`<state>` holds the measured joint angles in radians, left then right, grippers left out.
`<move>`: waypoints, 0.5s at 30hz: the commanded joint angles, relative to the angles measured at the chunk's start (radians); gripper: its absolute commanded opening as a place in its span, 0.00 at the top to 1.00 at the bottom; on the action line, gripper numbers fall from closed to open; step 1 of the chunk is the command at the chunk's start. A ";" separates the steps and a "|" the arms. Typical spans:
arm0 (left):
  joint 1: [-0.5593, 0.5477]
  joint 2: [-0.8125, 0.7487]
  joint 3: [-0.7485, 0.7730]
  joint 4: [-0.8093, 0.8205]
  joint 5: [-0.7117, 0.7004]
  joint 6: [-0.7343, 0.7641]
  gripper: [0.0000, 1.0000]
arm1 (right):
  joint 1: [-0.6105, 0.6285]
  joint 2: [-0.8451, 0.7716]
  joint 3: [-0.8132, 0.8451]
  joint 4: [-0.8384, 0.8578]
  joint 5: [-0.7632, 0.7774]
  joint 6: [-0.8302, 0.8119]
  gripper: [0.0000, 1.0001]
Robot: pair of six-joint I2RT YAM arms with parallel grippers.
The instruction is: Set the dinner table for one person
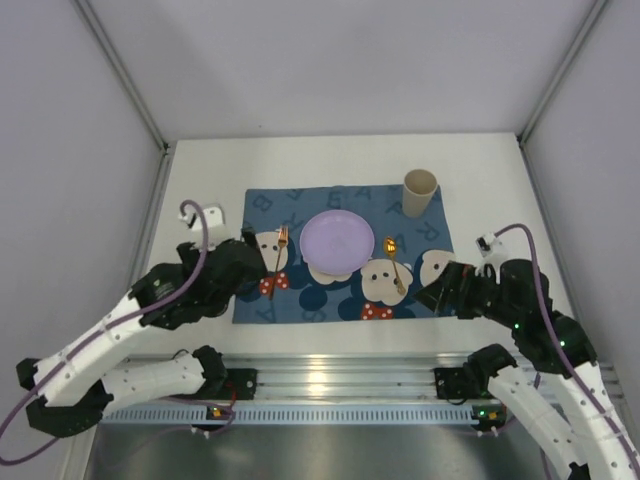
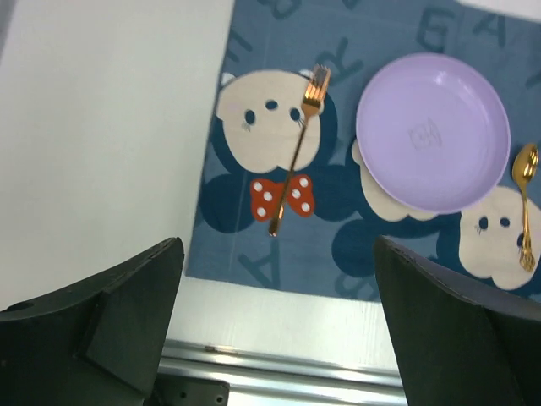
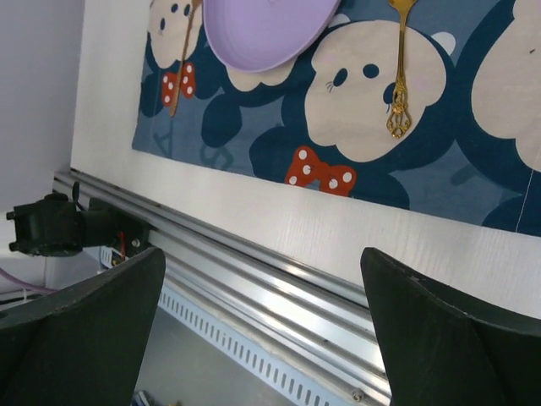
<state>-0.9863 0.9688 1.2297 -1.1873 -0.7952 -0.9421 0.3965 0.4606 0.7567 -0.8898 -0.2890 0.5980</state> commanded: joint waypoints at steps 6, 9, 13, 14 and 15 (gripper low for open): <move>0.001 -0.378 -0.125 -0.009 -0.243 0.045 0.02 | 0.004 -0.134 -0.022 -0.041 0.112 0.100 0.00; 0.001 -0.352 -0.116 -0.063 -0.251 0.037 0.02 | 0.004 -0.122 -0.031 -0.109 0.146 0.112 0.00; 0.001 -0.292 -0.121 -0.084 -0.231 0.028 0.01 | 0.004 -0.120 -0.039 -0.150 0.151 0.109 0.00; 0.001 -0.289 -0.124 -0.080 -0.226 0.035 0.02 | 0.004 -0.128 -0.037 -0.152 0.151 0.106 0.00; 0.001 -0.288 -0.127 -0.069 -0.222 0.043 0.01 | 0.004 -0.134 -0.036 -0.150 0.148 0.102 0.00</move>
<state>-0.9848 0.6651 1.1137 -1.2434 -1.0008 -0.9230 0.3965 0.3344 0.7124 -1.0149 -0.1589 0.6930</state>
